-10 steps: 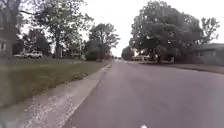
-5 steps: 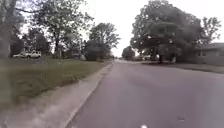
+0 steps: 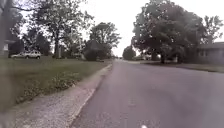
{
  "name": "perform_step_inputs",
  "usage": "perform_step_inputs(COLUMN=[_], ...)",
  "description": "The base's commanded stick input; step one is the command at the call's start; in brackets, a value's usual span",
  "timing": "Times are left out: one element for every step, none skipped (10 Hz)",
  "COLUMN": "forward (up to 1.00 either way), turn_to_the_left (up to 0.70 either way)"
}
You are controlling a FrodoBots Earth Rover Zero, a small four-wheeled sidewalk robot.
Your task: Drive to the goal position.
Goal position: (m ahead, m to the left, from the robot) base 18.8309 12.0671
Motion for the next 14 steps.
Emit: perform_step_inputs(forward=[1.00,1.00,1.00,1.00,1.00,1.00,1.00,1.00,1.00,1.00,1.00,1.00,1.00,1.00], turn_to_the_left=[0.00,0.00,0.00,0.00,0.00,0.00,0.00,0.00,0.00,0.00,0.00,0.00,0.00,0.00])
